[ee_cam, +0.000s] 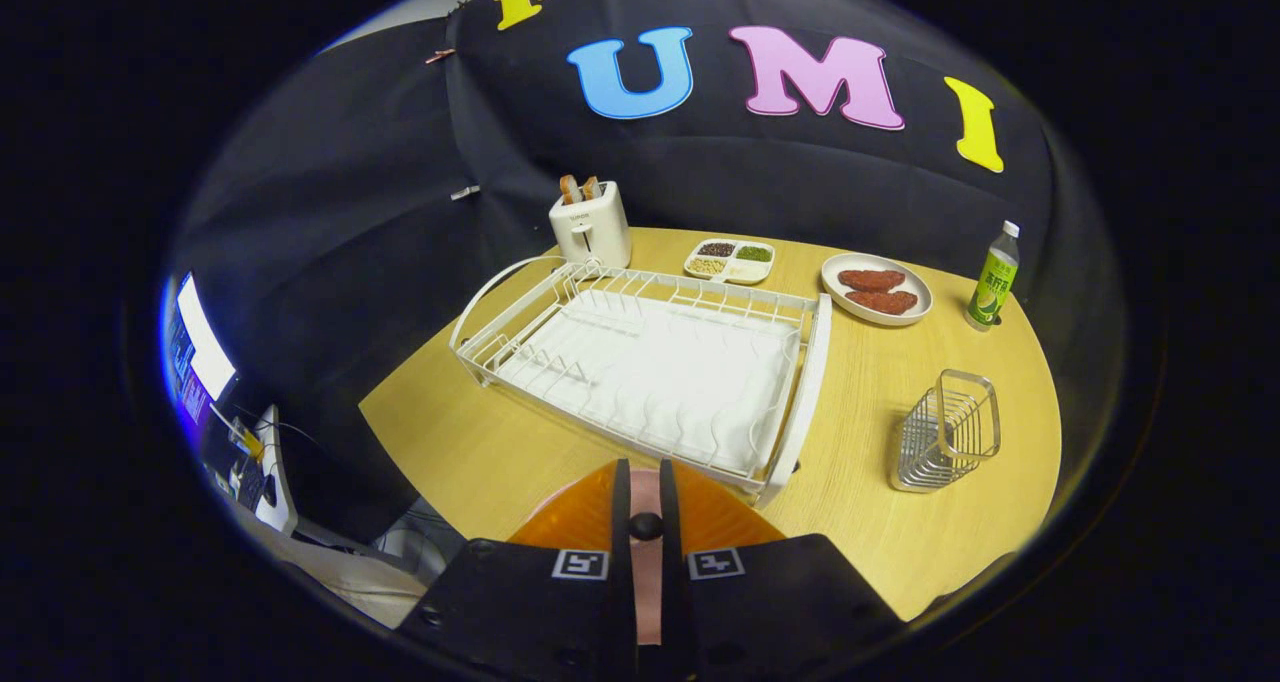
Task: Take the plate from the dish rack, then take the spoon from the basket and place it into the plate.
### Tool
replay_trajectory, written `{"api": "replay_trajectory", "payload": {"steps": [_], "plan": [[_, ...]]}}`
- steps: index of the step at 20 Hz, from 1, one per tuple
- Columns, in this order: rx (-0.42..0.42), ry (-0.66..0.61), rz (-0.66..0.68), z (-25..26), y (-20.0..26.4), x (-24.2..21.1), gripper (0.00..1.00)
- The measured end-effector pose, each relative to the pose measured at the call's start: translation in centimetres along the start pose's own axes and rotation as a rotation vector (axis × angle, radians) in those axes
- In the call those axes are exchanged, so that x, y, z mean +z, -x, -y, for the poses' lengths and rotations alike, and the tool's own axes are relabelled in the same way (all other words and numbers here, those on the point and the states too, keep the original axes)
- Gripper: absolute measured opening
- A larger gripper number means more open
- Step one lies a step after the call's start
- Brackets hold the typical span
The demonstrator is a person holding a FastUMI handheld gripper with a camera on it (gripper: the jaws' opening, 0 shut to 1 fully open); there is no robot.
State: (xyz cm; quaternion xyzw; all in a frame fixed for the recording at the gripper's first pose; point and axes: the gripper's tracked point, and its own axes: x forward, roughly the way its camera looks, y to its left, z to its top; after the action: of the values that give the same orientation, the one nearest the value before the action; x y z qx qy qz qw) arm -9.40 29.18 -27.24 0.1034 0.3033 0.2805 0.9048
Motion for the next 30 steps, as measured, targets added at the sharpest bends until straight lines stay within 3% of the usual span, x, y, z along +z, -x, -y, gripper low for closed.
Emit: {"api": "replay_trajectory", "payload": {"steps": [4,9,13,16,24,30], "plan": [[0.007,-0.073,-0.033,1.3,0.3,-0.6,0.14],[-0.008,-0.073,-0.069,2.5,0.5,-1.6,0.17],[-0.025,-0.077,-0.112,3.2,-0.3,-2.9,0.24],[-0.037,-0.078,-0.121,3.6,-0.8,-3.3,0.40],[-0.028,-0.108,-0.118,3.8,-1.5,-2.6,0.99],[-0.063,-0.094,-0.052,4.4,-0.4,0.2,0.99]]}}
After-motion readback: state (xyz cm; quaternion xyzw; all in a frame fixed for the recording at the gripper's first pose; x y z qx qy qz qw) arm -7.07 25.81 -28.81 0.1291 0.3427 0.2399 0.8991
